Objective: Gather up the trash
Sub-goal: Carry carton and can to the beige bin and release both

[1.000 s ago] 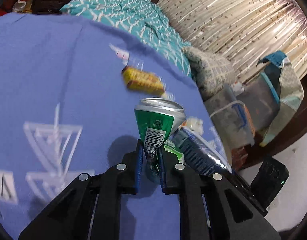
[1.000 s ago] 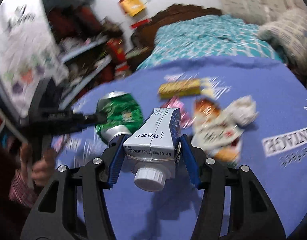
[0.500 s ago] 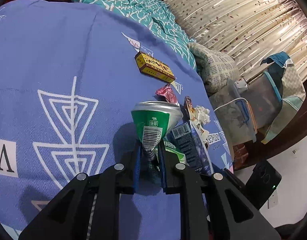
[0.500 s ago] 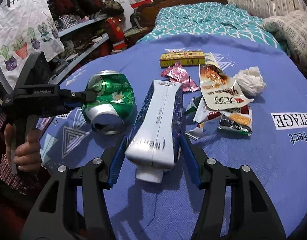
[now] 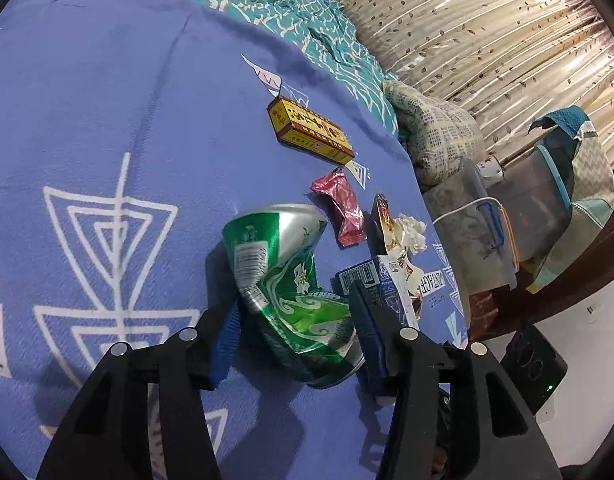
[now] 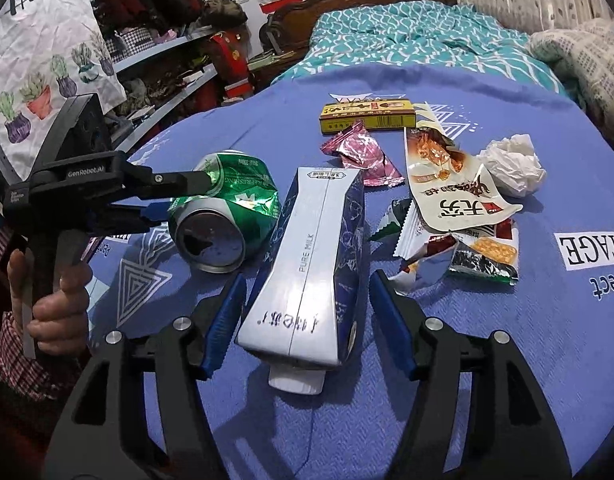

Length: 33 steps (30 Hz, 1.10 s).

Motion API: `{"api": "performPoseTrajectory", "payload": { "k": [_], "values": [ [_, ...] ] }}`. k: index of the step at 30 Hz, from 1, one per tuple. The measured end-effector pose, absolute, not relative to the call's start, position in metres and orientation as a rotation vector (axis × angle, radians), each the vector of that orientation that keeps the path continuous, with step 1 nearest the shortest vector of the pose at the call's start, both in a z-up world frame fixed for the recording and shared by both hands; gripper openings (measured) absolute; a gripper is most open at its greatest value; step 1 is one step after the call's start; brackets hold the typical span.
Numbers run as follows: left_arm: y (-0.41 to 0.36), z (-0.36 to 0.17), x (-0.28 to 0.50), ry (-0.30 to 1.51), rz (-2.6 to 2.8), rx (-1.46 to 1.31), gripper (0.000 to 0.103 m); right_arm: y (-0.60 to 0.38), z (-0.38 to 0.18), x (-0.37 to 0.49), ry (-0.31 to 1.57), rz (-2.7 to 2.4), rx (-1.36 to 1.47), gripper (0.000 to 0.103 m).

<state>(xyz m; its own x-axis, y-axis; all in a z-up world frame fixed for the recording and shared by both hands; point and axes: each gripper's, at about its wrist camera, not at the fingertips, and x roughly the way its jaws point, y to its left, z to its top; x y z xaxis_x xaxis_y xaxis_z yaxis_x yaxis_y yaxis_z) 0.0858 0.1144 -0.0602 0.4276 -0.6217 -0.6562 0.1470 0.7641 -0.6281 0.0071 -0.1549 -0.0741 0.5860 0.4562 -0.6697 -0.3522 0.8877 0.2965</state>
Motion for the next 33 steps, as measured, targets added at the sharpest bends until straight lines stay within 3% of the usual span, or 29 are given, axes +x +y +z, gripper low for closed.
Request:
{"api": "performPoseTrajectory", "payload": {
  "k": [1,2,3,9,21,33],
  "values": [
    [0.112,-0.061,0.086,1.023,-0.507,-0.52,0.038,-0.155,-0.075,0.009,0.822,0.474,0.142,0.066],
    [0.11,-0.062,0.087,1.023,-0.516,-0.513,0.017,-0.154,-0.075,0.011,0.825,0.476,0.145,0.066],
    [0.109,-0.063,0.087,1.025,-0.534,-0.523,0.013,-0.153,-0.075,0.012,0.827,0.477,0.147,0.062],
    [0.11,-0.044,0.075,0.968,-0.574,-0.541,0.011,-0.152,-0.065,0.011,0.79,0.484,0.168,0.057],
    [0.087,0.002,0.064,0.882,-0.662,-0.515,0.011,-0.202,-0.021,-0.015,0.623,0.411,0.248,0.055],
    [-0.024,0.007,0.097,0.966,-0.787,-0.364,0.011,-0.315,-0.031,-0.031,0.569,0.178,0.411,0.055]
  ]
}}
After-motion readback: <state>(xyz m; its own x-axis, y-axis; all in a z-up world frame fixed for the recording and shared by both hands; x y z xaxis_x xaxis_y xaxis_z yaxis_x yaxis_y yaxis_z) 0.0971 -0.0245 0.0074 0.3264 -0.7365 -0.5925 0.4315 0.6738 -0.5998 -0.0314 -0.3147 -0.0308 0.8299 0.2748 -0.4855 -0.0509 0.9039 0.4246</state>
